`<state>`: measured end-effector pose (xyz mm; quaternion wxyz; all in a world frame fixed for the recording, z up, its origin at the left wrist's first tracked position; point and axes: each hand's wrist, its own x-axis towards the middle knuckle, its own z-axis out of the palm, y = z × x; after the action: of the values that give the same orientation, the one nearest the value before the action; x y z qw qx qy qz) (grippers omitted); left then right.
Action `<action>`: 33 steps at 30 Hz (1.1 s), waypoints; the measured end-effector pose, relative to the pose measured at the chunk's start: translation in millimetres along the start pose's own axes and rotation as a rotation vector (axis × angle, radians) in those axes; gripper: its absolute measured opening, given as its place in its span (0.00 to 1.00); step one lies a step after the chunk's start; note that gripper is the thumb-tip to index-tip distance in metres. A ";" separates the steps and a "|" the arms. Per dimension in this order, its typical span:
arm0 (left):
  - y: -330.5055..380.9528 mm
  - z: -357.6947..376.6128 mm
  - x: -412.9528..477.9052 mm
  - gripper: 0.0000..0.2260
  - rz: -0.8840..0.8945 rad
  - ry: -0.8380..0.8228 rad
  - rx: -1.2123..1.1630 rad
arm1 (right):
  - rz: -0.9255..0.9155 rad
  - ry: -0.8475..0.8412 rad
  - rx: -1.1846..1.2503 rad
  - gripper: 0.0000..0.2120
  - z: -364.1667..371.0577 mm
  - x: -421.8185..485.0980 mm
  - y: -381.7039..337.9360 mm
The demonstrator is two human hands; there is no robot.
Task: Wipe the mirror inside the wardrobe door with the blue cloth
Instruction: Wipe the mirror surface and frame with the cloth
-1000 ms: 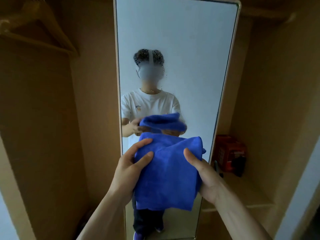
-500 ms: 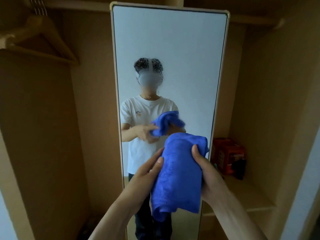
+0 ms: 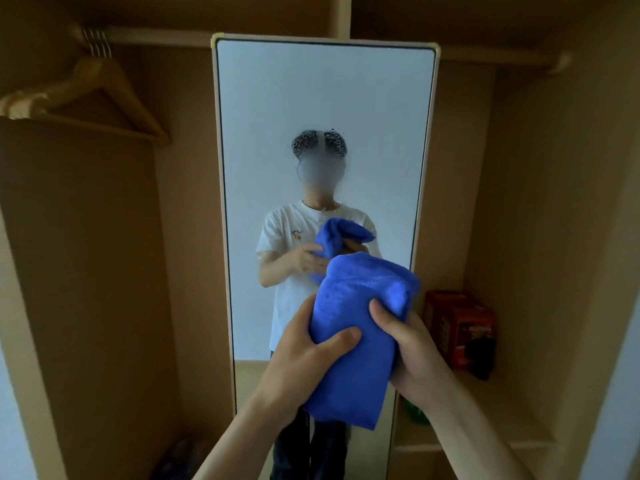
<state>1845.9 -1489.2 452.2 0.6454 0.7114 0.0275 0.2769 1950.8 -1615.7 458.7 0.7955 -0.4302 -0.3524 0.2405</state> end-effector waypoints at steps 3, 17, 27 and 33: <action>-1.6 10.6 1.8 0.23 0.022 0.073 -0.026 | -0.063 0.073 -0.108 0.16 0.9 0.4 -5.9; 10.3 28.1 17.0 0.15 0.051 0.176 -0.089 | 0.031 -0.044 -0.154 0.26 -7.8 11.6 -16.9; 25.1 30.1 38.9 0.09 0.237 0.357 0.018 | -0.022 0.078 -0.011 0.16 14.4 31.8 -27.2; 34.2 12.9 57.1 0.14 0.298 0.338 0.122 | -0.115 0.112 -0.216 0.29 31.6 55.2 -35.6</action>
<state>1888.8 -1483.9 504.4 0.5394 0.6887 0.0466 0.4822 1964.5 -1579.8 520.7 0.7756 -0.5052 -0.3552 0.1308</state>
